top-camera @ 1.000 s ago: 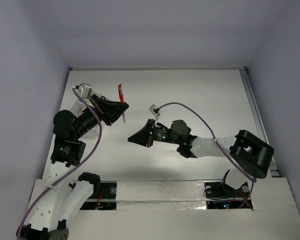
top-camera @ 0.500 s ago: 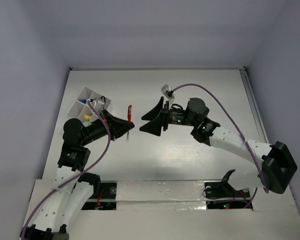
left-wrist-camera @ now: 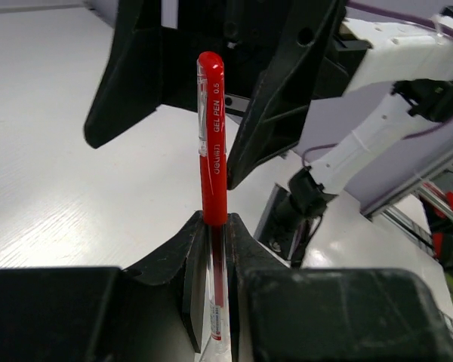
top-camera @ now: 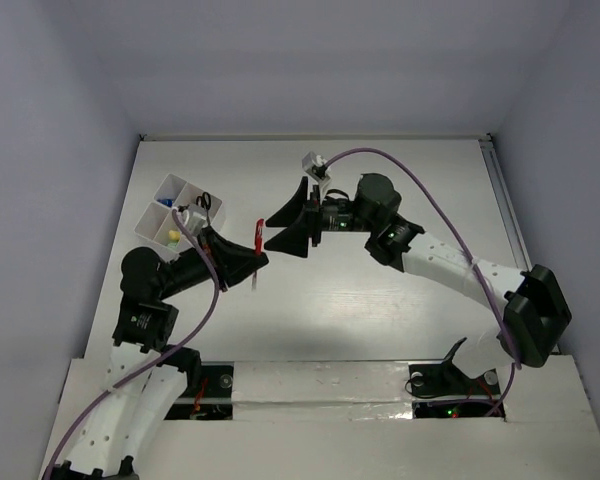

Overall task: Sort the stationery into containers
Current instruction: Place the pen in the storage box.

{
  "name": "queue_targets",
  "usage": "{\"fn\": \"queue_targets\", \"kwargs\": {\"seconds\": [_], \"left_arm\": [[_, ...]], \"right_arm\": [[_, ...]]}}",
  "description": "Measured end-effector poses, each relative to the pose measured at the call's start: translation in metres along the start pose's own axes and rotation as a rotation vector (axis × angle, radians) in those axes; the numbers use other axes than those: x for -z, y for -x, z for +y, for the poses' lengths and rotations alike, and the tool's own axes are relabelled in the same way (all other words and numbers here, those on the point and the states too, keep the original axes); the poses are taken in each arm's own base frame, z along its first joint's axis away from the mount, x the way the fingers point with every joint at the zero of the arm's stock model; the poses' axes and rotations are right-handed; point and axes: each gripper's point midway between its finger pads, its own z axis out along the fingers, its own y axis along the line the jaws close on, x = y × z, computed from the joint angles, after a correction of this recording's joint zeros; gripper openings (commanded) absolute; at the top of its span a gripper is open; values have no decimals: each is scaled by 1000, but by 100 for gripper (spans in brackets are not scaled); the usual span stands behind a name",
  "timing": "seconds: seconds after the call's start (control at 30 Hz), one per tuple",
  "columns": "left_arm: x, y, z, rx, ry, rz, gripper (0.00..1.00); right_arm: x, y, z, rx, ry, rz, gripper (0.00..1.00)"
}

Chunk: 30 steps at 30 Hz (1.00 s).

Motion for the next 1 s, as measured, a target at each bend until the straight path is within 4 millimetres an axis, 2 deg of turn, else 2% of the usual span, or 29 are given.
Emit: {"fn": "queue_targets", "kwargs": {"seconds": [0.13,0.3,0.43,0.57,0.7,0.77,0.8,0.9,1.0], "left_arm": [[0,7,24,17,137,-45,0],[6,27,66,27,371,-165,0],[25,47,112,35,628,-301,0],[48,62,155,37,850,-438,0],[66,50,205,33,1051,-484,0],[73,47,222,4,1125,-491,0],[77,31,238,3,1177,-451,0],[91,19,256,-52,1279,-416,0],[101,29,259,-119,1334,-439,0]], "right_arm": [[2,-8,-6,-12,-27,3,78],[14,-12,-6,2,-77,-15,77],[14,-10,-14,19,-111,-30,77],[20,-10,-30,30,-171,-66,77],[31,-19,-49,15,-247,-83,77],[40,-23,-52,10,-280,-102,77],[45,-24,-53,6,-299,-114,76],[59,-27,-44,-6,-316,-145,76],[71,-28,-30,-10,-301,-173,76]]}}
